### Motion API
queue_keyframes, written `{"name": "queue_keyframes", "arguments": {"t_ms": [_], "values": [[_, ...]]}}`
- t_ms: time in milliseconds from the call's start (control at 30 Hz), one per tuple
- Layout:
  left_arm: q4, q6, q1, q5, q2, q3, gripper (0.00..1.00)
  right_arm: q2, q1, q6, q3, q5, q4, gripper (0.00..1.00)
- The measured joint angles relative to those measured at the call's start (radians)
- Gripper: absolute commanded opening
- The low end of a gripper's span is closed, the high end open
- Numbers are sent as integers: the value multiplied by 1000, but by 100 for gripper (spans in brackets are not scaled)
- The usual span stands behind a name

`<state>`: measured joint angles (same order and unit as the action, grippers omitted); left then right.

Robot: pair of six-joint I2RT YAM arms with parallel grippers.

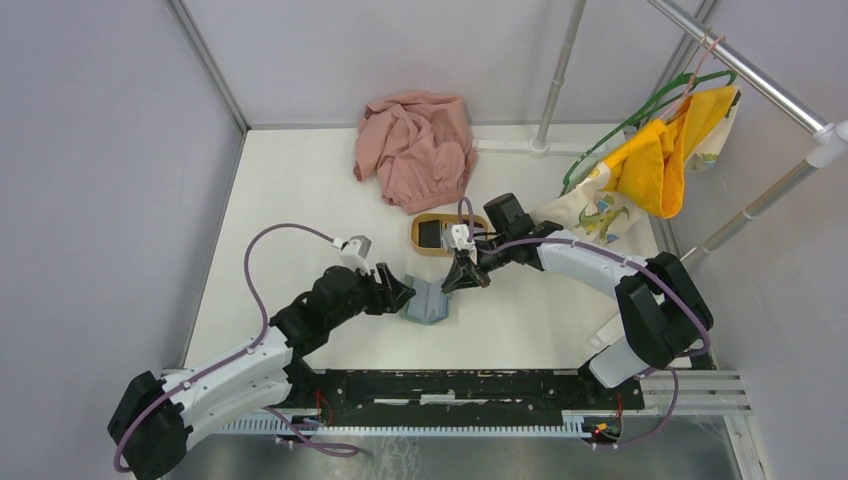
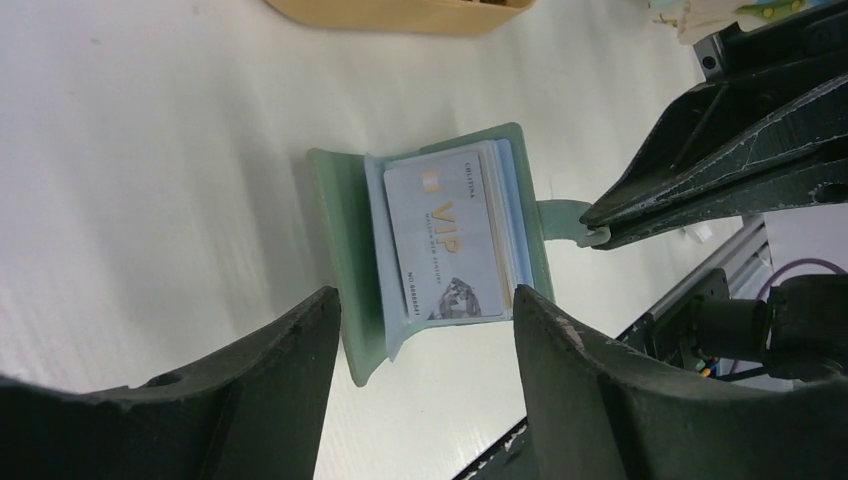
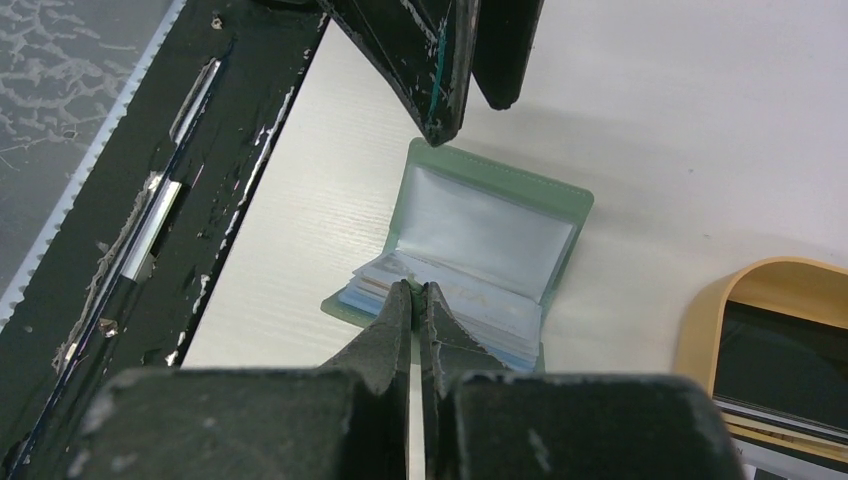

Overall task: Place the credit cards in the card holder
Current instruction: Open the card holder at the center of the board.

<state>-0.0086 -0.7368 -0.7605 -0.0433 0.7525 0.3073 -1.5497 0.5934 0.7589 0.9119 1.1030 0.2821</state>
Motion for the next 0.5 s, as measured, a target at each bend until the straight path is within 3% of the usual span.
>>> {"name": "queue_keyframes", "arguments": {"t_ms": [267, 500], "values": [[161, -2, 0, 116, 178, -16, 82, 16, -6, 53, 0, -16, 48, 0], [269, -2, 0, 177, 243, -17, 79, 31, -6, 19, 0, 4, 22, 0]]}}
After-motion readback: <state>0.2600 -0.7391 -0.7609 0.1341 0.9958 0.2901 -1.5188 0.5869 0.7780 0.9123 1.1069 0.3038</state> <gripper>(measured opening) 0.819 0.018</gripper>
